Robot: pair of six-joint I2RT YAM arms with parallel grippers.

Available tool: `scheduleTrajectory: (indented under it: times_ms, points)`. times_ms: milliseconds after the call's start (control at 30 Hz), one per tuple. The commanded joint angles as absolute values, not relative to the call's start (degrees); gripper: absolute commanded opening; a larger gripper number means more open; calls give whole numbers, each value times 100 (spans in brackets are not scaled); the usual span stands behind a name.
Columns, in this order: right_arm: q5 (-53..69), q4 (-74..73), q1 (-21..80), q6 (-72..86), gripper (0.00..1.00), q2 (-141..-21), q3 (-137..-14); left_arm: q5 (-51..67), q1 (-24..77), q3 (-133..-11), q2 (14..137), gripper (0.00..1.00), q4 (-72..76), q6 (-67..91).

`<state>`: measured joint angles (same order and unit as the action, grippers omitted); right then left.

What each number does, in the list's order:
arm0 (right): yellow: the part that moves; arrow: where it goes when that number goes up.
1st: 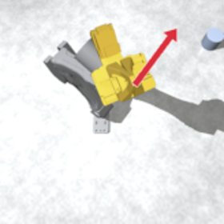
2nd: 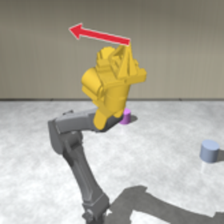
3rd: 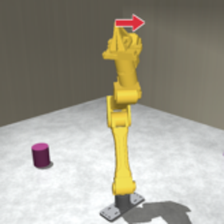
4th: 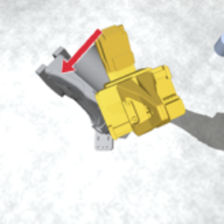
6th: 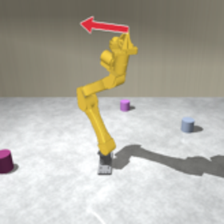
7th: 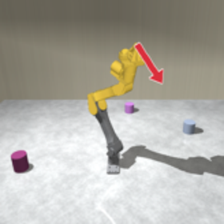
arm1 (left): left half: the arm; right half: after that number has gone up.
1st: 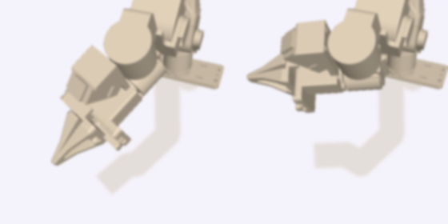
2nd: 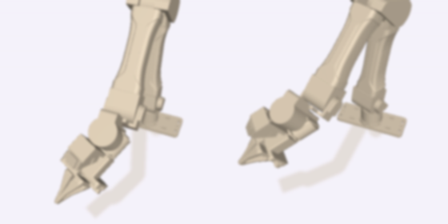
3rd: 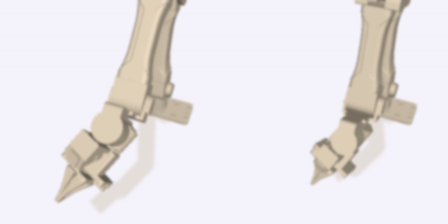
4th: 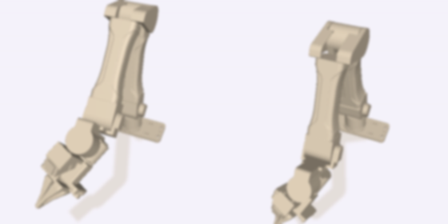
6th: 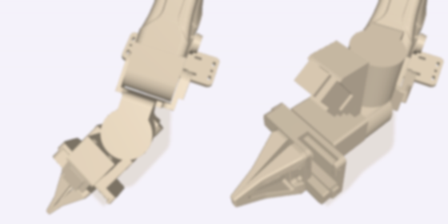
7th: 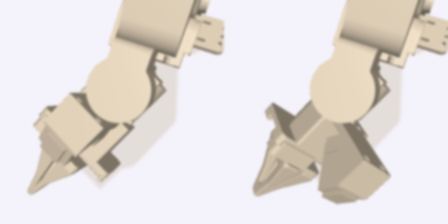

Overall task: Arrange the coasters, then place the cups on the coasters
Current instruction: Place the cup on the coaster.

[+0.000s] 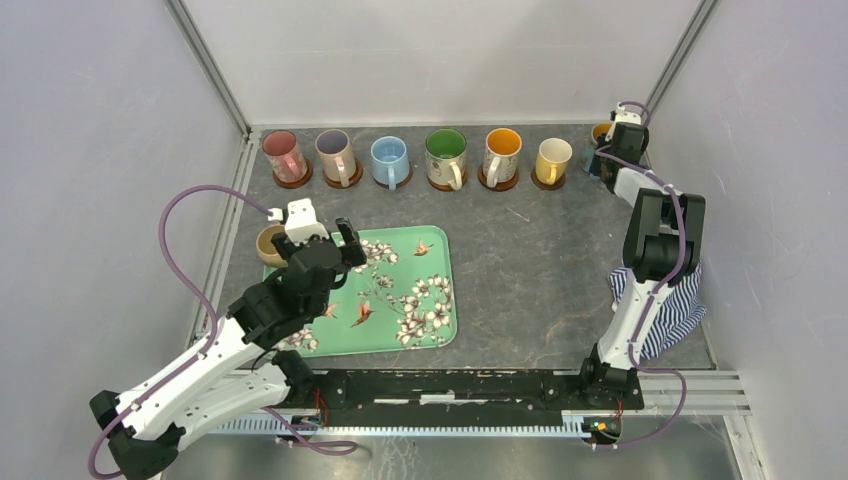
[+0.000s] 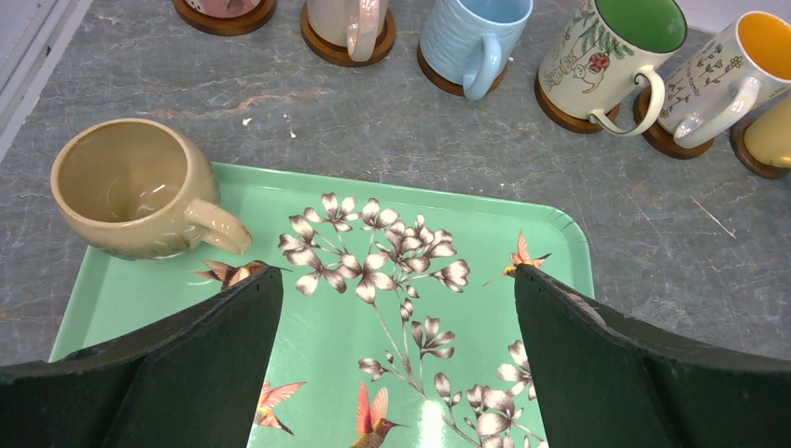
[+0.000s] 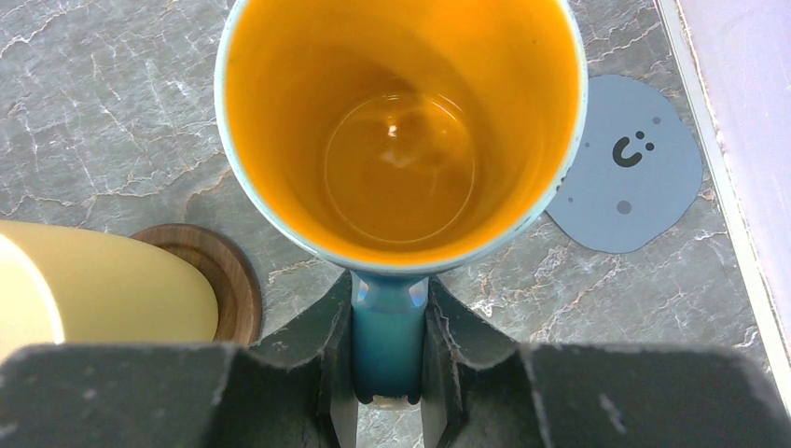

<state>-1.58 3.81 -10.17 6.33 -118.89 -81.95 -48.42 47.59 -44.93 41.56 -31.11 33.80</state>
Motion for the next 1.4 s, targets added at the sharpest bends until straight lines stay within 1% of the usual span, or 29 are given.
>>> scheduleTrajectory:
  times_ms: [0, 133, 200, 467, 800, 1367]
  points:
    - [-278, 554, -993, 688, 8, -11818, -8463, -5009, 4729, -4508, 4090, 100, -2934, 3208]
    - [-329, 540, -992, 671, 8, -11779, -8536, -5018, 4729, -4507, 4091, 100, -2935, 3208]
    - [-373, 535, -993, 644, 6, -11749, -8589, -5011, 4728, -4500, 4092, 100, -2926, 3208]
    - [-486, 648, -992, 586, 0, -11678, -8811, -5018, 4729, -4500, 4108, 100, -2919, 3208]
    - [-587, 678, -993, 545, 0, -11754, -9064, -5012, 4720, -4507, 4174, 100, -2918, 3199]
    - [-706, 449, -993, 477, 0, -12257, -9582, -5010, 4677, -4509, 4258, 100, -2913, 3190]
